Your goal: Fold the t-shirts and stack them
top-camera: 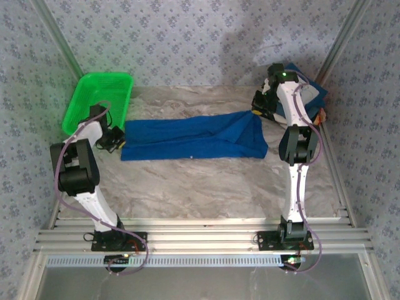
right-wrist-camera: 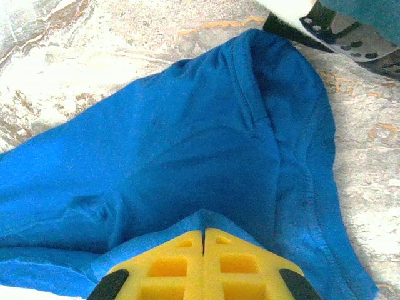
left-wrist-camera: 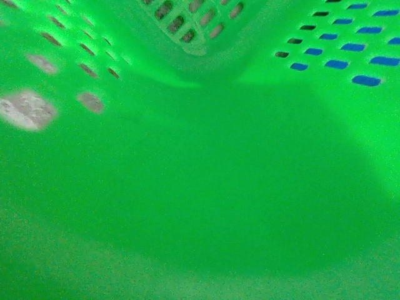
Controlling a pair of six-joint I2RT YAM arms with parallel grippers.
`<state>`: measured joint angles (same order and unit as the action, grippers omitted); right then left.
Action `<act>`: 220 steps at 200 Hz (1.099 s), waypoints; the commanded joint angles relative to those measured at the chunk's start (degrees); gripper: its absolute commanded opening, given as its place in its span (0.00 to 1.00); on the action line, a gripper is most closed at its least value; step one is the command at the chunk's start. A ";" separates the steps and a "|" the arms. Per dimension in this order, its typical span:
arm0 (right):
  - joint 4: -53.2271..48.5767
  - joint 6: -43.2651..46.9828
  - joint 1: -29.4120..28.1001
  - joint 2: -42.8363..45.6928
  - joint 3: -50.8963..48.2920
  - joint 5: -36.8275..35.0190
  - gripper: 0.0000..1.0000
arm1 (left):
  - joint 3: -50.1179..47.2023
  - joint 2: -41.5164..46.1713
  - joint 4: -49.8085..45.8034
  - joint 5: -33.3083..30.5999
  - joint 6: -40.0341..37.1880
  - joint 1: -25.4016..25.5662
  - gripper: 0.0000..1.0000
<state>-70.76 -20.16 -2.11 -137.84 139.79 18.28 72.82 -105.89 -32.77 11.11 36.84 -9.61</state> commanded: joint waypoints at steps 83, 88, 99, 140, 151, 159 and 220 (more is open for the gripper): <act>6.12 -5.31 -0.40 -3.16 1.58 4.11 0.00 | -0.31 6.32 2.48 -1.30 4.37 1.88 0.56; 6.54 -5.41 -0.39 -3.29 1.59 4.29 0.00 | -0.71 6.98 2.51 -1.42 4.44 2.02 0.56; 7.39 -5.89 -0.43 -3.33 1.54 4.85 0.00 | -1.52 8.17 2.54 -1.45 4.52 2.16 0.58; 10.47 -7.17 -0.61 -3.88 1.63 6.76 0.00 | -4.70 12.49 1.68 -1.61 4.60 3.05 0.61; 11.51 -7.55 -0.69 -3.93 1.65 7.27 0.00 | -5.34 14.19 1.22 -2.05 4.38 3.70 0.61; 12.16 -7.85 -0.66 -4.03 1.67 7.53 0.00 | -5.81 15.57 1.09 -1.97 4.38 4.33 0.61; 17.57 -11.74 -0.87 -5.89 1.99 10.26 0.00 | -12.15 23.39 4.77 -1.38 8.03 13.14 0.62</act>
<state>-56.45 -29.19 -2.76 -141.99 139.79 26.44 63.02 -84.64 -29.85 9.39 42.19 1.26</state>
